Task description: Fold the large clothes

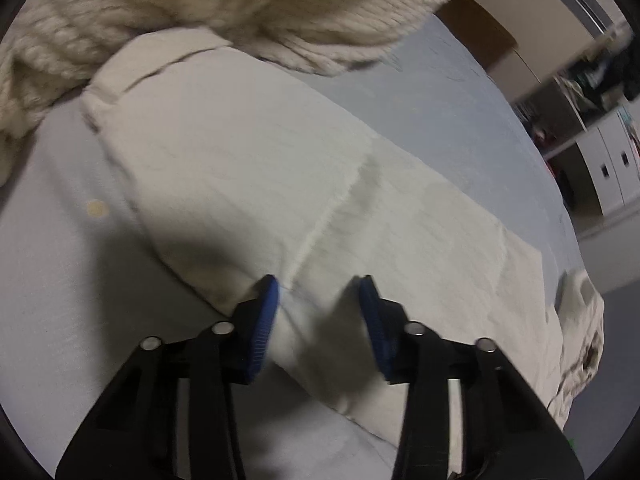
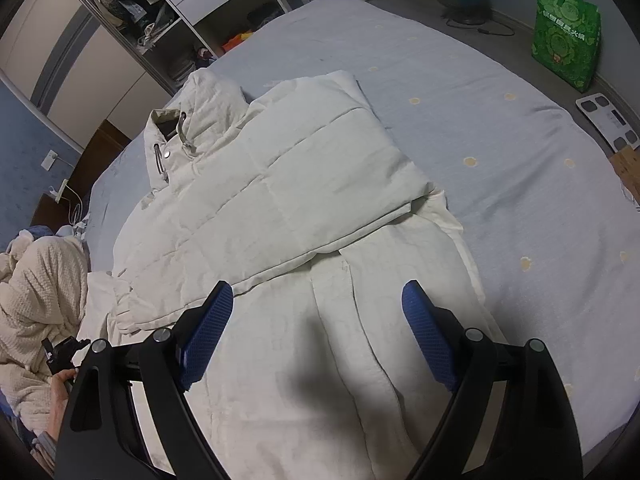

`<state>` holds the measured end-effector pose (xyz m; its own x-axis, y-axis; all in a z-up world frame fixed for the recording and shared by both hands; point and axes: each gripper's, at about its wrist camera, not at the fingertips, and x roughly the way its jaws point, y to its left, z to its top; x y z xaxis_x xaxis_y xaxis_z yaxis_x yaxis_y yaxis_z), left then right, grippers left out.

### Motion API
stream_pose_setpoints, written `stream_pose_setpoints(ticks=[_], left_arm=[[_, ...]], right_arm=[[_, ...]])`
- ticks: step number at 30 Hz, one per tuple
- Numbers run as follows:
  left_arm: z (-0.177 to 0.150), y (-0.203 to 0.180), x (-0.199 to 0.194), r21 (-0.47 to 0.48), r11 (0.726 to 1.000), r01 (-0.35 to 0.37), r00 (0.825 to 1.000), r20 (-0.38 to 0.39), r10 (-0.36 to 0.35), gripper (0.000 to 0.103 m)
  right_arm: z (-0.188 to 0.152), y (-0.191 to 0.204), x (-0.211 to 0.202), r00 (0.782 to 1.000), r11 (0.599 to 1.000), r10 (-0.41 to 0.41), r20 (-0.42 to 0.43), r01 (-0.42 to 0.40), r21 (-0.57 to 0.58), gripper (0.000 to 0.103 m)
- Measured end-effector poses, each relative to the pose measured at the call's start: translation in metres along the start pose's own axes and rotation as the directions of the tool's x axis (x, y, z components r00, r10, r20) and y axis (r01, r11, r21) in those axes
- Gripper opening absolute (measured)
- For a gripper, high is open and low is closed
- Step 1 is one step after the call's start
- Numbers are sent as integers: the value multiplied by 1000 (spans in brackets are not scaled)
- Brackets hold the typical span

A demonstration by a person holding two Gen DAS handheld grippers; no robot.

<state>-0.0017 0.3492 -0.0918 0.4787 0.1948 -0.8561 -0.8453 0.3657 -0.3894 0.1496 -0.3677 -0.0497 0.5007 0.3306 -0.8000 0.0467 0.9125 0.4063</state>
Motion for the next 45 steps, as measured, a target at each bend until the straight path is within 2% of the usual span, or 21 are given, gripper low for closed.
stream_pose_setpoints(ticks=[3,7,9,11,13,14,15,16,17,19,21,23,24,25,26,27,28,32,35,38,45], left_arm=[[2,8,-7,-46,999,-26,999,26,27,32],[3,16,-12,-70,997,-25,999,44,28,35],[3,15,-13,-64,997,-38,998,48,41,35],[2,11,-9,-45,999,-23,999,35,25,39],[-3,-4,0,34,999,15,1000,-12,-14,39],[-6,-12,0,72,997,23,1000,-15,-22,35],[-8,-18,1,98,994,38,999,-23,-36,21],[-10,-25,2,125,990,61,998,-39,-56,3],[-12,-30,2,147,986,76,997,-45,-70,0],[-17,-42,-2,192,978,83,996,-35,-78,0],[-17,-50,-5,216,974,71,997,-18,-69,0],[-18,-50,-12,201,979,24,999,21,-29,0],[-16,-47,-15,183,983,0,999,41,-8,8],[-11,-42,-14,163,986,-16,999,48,8,33],[-9,-36,-16,136,990,-24,998,56,16,50],[-5,-24,-20,94,995,-33,997,74,26,76],[-2,-18,-22,67,996,-53,995,92,47,79],[13,6,-26,23,992,-122,984,134,118,79],[21,26,-20,-2,996,-92,988,123,91,77],[23,30,-9,22,997,-80,990,117,77,73],[28,43,-11,-31,990,-138,979,149,141,71]], right_arm=[[0,0,0,1000,1000,0,1,0,-1,82],[0,0,0,1000,1000,-3,0,3,-6,82],[0,0,0,1000,1000,-3,1,3,-6,82],[0,-1,-1,1000,1000,-2,4,2,-2,82],[0,-1,-1,1000,1000,-3,5,3,1,82],[0,-1,-2,1000,1000,-4,7,4,2,82],[1,-1,-2,1000,1000,-5,8,5,2,82],[1,-1,-3,1000,1000,-8,10,8,2,82],[0,0,-3,1000,1000,-11,11,11,2,82],[0,0,-4,1000,1000,-19,15,19,2,82],[-1,1,-6,999,1000,-29,19,29,4,82],[-2,1,-7,999,999,-37,23,37,5,82],[-2,1,-7,999,999,-42,25,41,7,82],[-2,1,-7,999,999,-46,26,46,12,82],[-2,1,-6,998,999,-50,26,50,15,82],[-2,1,-6,998,998,-54,25,54,16,82],[-2,2,-4,998,998,-62,23,61,14,82],[-3,7,0,996,996,-88,12,89,-15,82],[-3,8,3,994,994,-105,4,105,-25,82],[-3,7,4,993,993,-114,-1,114,-13,82],[-4,9,5,991,991,-135,-4,135,-16,82]])
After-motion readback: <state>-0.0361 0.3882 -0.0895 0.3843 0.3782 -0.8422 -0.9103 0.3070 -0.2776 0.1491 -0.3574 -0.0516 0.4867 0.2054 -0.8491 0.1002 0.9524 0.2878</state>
